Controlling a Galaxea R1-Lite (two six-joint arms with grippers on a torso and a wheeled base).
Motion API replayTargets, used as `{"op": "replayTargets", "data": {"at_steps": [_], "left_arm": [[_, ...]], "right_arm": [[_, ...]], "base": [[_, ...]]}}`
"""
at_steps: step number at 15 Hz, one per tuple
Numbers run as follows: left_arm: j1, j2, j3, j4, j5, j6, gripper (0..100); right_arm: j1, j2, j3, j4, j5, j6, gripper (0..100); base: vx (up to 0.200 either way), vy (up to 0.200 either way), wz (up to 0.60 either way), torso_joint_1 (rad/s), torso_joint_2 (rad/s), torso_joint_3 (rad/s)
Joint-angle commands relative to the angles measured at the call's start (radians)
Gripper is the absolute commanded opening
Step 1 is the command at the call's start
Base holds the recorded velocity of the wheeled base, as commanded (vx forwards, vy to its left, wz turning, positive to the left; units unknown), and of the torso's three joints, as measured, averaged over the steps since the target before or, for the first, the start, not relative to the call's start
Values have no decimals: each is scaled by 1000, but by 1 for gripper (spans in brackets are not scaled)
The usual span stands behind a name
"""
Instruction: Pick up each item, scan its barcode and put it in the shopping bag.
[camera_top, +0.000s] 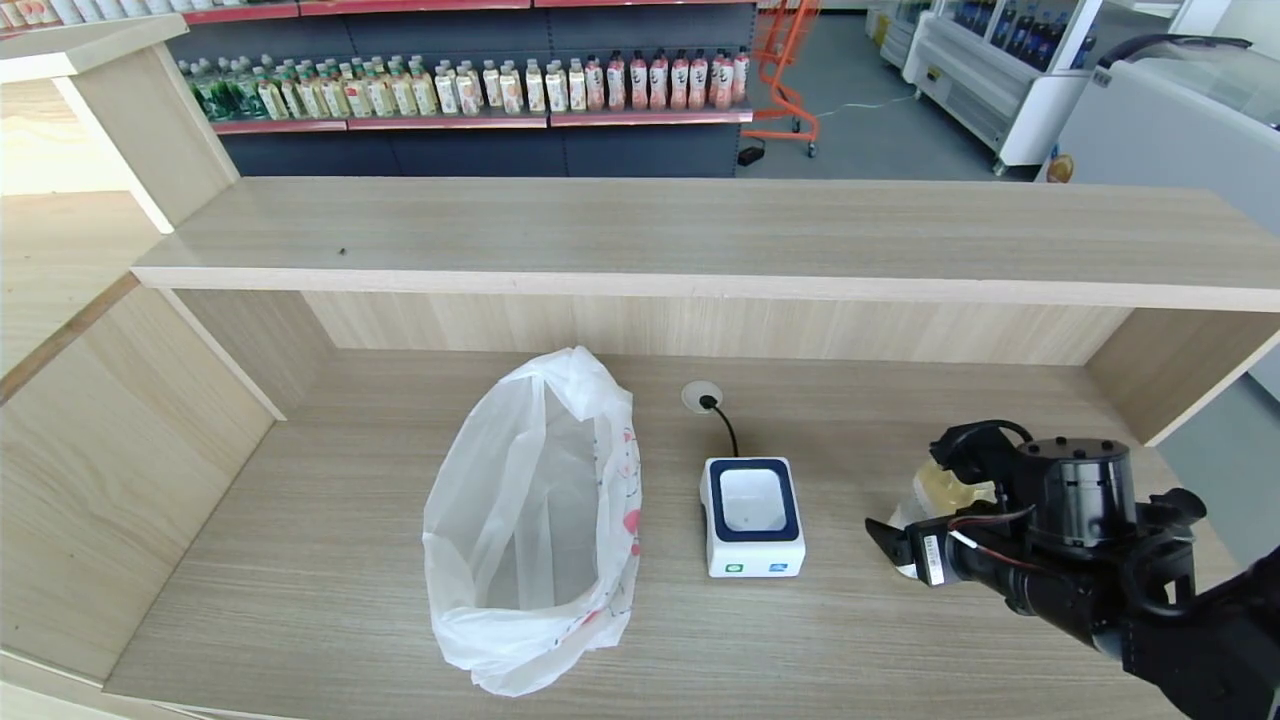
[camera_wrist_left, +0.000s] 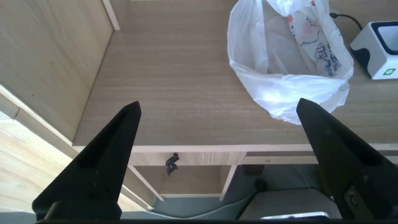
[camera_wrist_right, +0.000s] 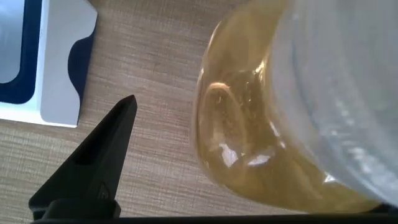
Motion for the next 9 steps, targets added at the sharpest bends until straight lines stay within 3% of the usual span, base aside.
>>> {"op": "replayTargets", "data": {"at_steps": [1, 5, 6, 9], "left_arm": [[0, 2, 0, 0, 0, 0, 100], [0, 2, 0, 0, 0, 0, 100], [0, 2, 1, 0, 0, 0, 100], [0, 2, 0, 0, 0, 0, 100]], "right_arm": [[0, 45, -1, -42, 1, 0, 100], [2, 96, -9, -156, 4, -10, 100], [2, 102, -18, -156, 2, -10, 0], [2, 108, -35, -168, -1, -37, 0]], "base": [[0, 0, 0, 0, 0, 0], [0, 0, 0, 0, 0, 0], [0, 0, 0, 0, 0, 0], [0, 0, 0, 0, 0, 0]]}}
